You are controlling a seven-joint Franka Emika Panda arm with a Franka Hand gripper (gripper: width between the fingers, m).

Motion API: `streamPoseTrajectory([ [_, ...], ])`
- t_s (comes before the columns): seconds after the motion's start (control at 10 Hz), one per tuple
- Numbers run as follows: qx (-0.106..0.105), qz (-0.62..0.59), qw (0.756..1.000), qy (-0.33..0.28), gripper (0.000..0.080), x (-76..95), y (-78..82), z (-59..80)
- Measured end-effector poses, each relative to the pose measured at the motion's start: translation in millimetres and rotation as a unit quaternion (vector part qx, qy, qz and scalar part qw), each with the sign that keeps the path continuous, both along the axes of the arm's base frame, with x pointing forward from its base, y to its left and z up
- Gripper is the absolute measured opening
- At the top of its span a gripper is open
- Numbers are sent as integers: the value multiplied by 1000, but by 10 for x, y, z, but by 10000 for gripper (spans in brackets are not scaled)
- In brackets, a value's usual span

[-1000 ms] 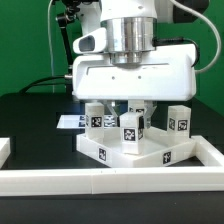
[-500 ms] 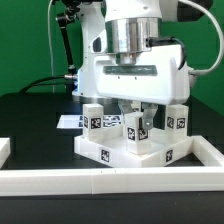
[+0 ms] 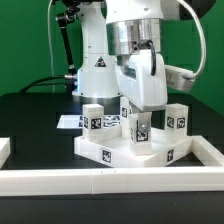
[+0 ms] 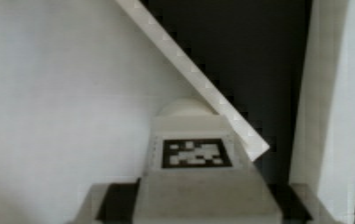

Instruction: Assemble square table

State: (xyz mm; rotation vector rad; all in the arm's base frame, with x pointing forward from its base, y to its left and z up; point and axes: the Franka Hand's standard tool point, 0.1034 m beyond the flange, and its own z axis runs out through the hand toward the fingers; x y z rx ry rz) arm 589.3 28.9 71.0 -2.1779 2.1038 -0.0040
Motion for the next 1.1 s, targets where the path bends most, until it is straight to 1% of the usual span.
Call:
streamPoseTrajectory([
  [0.1,0,0,1000,0,395,-2,0,-3],
  [0.2,0,3,1000,0,530,-3,-1,-6],
  [0.3,-2,14,1000,-1,530,-3,0,-7],
  [0.4,-9,79,997,-9,624,0,22,-11],
  [0.5,-11,112,994,-12,642,2,35,-10],
  [0.7,-23,235,971,-23,648,4,13,-9],
  [0.8,-28,292,955,-28,648,6,18,-9],
  [1.1,-36,377,925,-34,649,5,7,-12],
])
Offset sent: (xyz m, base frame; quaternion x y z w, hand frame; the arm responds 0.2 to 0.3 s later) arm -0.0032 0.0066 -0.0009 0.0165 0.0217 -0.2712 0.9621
